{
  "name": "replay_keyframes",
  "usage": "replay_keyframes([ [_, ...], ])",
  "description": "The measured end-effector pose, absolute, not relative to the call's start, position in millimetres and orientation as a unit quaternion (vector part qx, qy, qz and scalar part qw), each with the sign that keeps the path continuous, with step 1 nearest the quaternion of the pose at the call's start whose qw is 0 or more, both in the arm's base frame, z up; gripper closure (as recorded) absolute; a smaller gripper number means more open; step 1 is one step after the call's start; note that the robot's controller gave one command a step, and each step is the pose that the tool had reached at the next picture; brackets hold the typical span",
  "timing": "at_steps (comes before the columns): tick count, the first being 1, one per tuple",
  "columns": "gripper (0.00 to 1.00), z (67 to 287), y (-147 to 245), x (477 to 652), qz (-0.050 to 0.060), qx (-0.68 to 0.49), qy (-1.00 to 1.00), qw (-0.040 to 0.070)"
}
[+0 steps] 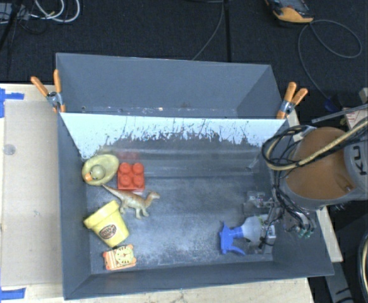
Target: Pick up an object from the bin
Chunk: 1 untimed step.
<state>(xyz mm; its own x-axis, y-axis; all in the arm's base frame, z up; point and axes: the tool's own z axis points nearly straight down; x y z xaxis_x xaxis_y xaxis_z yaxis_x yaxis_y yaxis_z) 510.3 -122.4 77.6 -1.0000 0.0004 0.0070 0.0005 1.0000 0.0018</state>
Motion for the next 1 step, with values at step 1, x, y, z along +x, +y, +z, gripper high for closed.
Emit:
replay_keyframes([
  [1, 1.00, 60.8, -127.5, 510.6, -0.001, -0.004, -1.000, 0.001],
])
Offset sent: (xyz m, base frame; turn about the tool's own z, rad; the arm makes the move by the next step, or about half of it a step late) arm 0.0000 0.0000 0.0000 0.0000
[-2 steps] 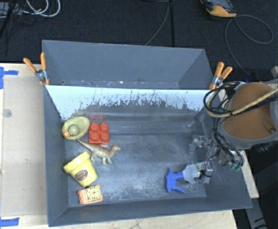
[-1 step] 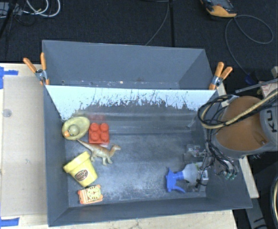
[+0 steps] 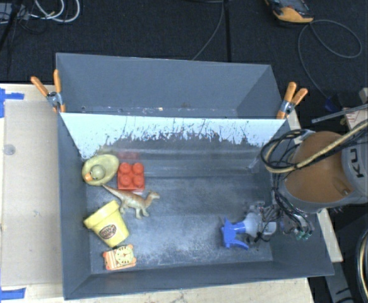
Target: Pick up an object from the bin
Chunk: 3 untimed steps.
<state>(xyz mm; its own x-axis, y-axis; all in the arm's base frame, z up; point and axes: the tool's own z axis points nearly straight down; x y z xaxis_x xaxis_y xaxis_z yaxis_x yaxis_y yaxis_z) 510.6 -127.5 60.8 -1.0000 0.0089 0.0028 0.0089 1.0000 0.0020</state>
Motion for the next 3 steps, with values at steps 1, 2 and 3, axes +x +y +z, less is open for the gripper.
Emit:
replay_keyframes([
  [1, 1.00, 63.7, -128.5, 510.1, -0.001, -0.006, -1.000, 0.002],
  [2, 1.00, 70.1, -128.4, 509.0, -0.002, -0.006, -1.000, 0.004],
  [3, 1.00, 91.0, -127.6, 507.4, -0.002, -0.006, -1.000, 0.007],
])
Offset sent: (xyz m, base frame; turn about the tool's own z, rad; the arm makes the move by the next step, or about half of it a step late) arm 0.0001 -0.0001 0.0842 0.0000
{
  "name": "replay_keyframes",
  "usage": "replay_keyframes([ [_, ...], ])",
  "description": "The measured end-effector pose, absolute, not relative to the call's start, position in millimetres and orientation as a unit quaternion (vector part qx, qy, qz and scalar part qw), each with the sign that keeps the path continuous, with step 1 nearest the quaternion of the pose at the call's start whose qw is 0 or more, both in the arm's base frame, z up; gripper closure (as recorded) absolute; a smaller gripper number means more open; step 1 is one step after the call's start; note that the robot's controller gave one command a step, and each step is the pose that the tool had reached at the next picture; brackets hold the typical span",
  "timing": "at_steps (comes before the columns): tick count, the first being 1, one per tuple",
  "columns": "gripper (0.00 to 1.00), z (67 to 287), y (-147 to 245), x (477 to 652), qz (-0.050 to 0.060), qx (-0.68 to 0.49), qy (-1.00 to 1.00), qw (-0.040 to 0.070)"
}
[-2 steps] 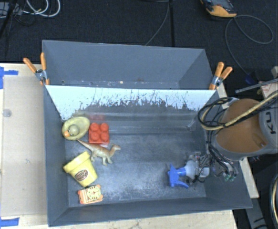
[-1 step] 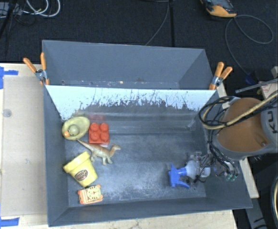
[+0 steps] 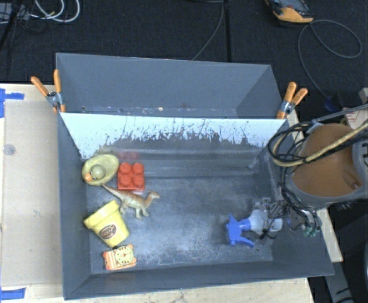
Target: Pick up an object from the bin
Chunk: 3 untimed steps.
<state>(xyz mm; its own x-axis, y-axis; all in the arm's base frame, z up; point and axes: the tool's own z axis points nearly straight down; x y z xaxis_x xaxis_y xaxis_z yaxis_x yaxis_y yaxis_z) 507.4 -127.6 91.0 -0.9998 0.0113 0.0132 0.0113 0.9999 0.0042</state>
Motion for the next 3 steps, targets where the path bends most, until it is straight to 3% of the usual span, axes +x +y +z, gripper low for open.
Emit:
replay_keyframes([
  [3, 1.00, 148.7, -127.5, 509.9, -0.001, -0.005, -1.000, 0.003],
])
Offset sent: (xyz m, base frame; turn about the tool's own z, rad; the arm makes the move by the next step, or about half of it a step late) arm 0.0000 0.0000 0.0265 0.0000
